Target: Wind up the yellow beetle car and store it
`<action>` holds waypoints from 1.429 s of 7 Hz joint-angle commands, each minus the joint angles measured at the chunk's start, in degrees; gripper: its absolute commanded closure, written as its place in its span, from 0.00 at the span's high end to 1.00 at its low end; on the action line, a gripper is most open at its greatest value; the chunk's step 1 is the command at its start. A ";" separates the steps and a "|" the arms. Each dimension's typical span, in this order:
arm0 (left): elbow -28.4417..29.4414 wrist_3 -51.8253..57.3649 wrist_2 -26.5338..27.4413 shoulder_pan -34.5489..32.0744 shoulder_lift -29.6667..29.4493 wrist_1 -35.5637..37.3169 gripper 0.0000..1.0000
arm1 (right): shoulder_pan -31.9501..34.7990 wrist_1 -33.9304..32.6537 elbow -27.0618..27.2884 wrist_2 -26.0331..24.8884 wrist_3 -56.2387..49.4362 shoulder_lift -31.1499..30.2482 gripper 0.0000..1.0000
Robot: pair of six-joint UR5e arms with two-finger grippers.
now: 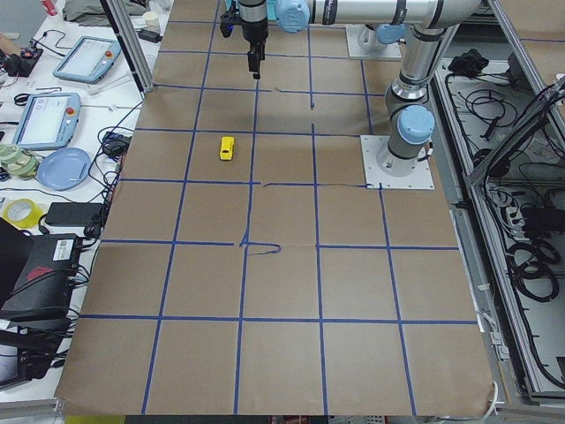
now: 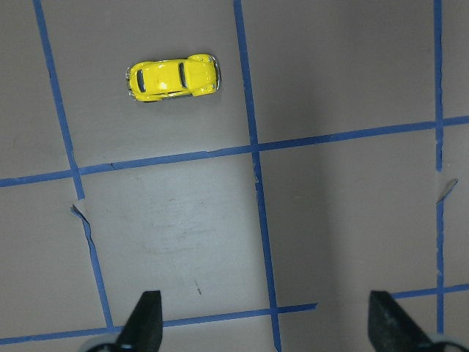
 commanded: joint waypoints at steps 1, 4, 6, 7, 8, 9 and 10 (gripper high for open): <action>-0.02 -0.31 0.12 0.06 -0.59 0.50 1.00 | 0.03 0.00 0.30 0.05 0.08 0.01 1.00; -0.62 0.91 0.48 0.85 -1.74 3.31 1.00 | 0.03 -0.09 0.39 0.05 0.08 0.01 1.00; -2.03 0.83 0.21 0.85 -1.92 5.76 1.00 | 0.03 -0.09 0.39 0.05 0.08 -0.08 1.00; -2.30 0.57 0.04 0.85 -2.01 5.86 1.00 | 0.03 -0.09 0.39 0.05 0.08 0.01 1.00; -2.30 0.56 0.13 0.76 -1.92 5.86 1.00 | 0.03 -0.09 0.39 0.05 0.08 0.01 1.00; -2.39 1.09 0.13 0.76 -1.92 5.95 1.00 | 0.03 -0.09 0.48 0.05 0.08 0.01 1.00; -2.39 0.92 0.30 0.76 -1.74 6.04 1.00 | 0.03 -0.09 0.48 0.05 0.08 0.01 1.00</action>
